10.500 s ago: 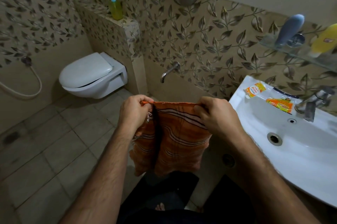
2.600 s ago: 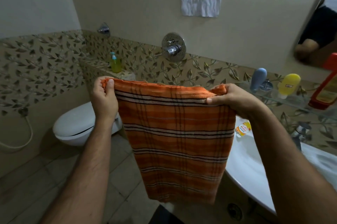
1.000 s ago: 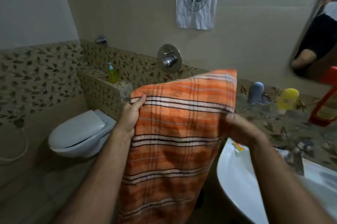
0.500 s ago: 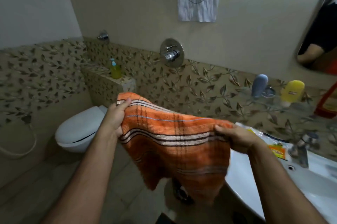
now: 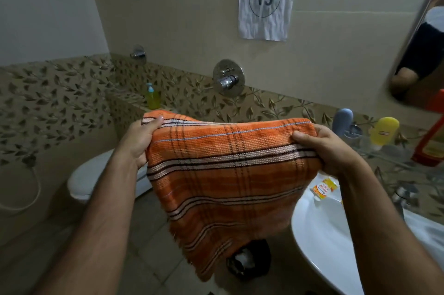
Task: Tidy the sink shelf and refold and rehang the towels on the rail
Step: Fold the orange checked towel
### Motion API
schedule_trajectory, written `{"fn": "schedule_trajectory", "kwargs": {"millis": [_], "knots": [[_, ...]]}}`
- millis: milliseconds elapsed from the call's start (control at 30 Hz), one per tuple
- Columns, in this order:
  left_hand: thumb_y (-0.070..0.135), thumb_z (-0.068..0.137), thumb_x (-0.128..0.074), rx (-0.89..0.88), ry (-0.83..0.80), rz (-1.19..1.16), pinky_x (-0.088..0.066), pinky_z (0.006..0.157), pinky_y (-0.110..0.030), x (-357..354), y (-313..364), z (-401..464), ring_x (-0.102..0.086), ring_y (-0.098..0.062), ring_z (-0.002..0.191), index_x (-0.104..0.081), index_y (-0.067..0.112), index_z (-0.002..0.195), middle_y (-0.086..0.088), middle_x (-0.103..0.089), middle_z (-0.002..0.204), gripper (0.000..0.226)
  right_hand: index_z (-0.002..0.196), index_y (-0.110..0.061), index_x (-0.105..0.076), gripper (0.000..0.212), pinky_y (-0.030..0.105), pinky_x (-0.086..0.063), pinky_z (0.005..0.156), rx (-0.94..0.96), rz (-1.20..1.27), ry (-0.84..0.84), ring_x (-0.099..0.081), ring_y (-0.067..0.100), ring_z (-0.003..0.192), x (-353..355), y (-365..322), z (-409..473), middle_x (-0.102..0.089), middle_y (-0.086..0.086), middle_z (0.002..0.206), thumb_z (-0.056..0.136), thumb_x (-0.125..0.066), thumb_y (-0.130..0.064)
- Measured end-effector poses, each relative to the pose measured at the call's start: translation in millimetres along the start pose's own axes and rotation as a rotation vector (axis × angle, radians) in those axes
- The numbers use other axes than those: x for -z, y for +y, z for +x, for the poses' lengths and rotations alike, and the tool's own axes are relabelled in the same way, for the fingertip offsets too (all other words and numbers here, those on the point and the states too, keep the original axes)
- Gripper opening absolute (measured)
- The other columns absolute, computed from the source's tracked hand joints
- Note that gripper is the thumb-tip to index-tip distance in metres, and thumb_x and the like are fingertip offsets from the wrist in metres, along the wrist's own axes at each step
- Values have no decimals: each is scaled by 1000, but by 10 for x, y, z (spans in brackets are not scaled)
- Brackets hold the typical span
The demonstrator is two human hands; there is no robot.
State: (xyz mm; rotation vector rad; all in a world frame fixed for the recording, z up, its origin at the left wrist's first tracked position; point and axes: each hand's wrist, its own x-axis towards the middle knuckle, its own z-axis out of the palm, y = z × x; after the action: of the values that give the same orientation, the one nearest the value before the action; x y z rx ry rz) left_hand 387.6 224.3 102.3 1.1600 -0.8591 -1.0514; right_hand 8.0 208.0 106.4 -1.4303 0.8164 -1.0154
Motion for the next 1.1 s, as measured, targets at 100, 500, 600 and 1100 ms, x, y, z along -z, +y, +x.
{"fn": "schedule_trajectory", "kwargs": {"millis": [100, 500, 600, 1100], "knots": [[38, 98, -51, 56, -183, -193, -61, 71, -39, 64, -24, -1, -73, -25, 87, -66, 5, 111, -18, -72, 101, 38, 102, -6, -68, 42, 33, -60, 69, 48, 125, 21, -73, 25, 80, -99, -27, 7, -74, 15, 92, 69, -83, -29], [74, 54, -77, 394, -579, -384, -50, 97, -51, 253, -1352, -272, -63, -36, 114, -68, 5, 121, -24, -61, 127, 97, 91, 6, -62, 9, 28, -57, 50, -325, 181, 348, -67, 19, 53, -181, 401, 330, -68, 14, 68, 89, -62, -3], [39, 41, -98, 268, -451, -185, -60, 74, -39, 231, -1220, -213, -72, -29, 90, -75, 4, 104, -22, -70, 109, 75, 109, 8, -63, 25, 30, -59, 61, -377, 148, 355, -67, 20, 64, 3, 407, 355, -68, 19, 92, 89, -62, -5], [9, 98, -51, 202, -267, 50, -61, 63, -31, -68, -664, -65, -72, -20, 73, -65, -3, 110, -19, -71, 95, 21, 148, -5, -31, 71, 32, -55, 69, -206, 48, 418, -66, 20, 90, 183, 680, 162, -58, 16, 122, 88, -69, -13]]}}
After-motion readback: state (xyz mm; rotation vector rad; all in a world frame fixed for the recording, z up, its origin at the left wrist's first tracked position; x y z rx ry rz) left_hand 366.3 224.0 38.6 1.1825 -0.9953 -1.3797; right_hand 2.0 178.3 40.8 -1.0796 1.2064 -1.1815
